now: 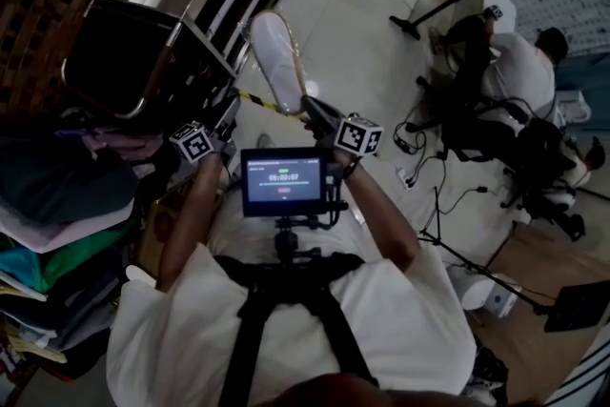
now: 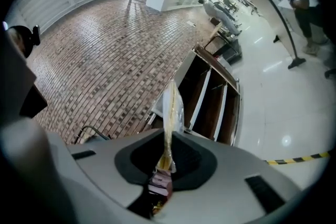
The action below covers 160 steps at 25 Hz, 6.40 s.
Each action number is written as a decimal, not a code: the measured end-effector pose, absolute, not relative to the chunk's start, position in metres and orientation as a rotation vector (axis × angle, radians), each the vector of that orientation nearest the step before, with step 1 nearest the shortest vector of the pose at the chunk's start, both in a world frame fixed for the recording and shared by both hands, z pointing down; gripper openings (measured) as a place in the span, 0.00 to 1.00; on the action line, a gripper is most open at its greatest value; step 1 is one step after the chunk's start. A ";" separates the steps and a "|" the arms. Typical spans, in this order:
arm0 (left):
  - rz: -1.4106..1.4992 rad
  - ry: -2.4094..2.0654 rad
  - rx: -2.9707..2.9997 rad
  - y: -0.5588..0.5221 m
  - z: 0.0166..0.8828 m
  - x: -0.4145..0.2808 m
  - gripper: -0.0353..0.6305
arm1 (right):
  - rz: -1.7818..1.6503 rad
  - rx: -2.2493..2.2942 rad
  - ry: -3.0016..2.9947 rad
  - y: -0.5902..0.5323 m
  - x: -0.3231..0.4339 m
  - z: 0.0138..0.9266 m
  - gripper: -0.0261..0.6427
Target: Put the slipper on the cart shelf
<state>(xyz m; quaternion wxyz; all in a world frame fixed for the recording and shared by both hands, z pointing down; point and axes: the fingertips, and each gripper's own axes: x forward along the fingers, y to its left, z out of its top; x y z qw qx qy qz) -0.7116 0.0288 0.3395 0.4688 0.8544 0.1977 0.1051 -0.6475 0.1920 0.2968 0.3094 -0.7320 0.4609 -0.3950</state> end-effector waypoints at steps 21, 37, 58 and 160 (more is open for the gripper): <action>0.287 0.472 2.082 -0.006 0.383 -0.624 0.06 | -1.043 -1.943 1.159 0.177 -0.534 0.311 0.11; 0.151 0.126 2.109 0.070 0.339 -0.510 0.06 | -1.134 -1.775 1.397 0.227 -0.365 0.312 0.11; 0.068 -0.259 2.144 0.072 0.335 -0.520 0.06 | -1.341 -1.578 1.569 0.172 -0.299 0.364 0.11; 0.023 -0.859 1.956 -0.091 0.357 -0.406 0.06 | -1.540 -1.559 2.061 -0.209 -0.196 0.550 0.14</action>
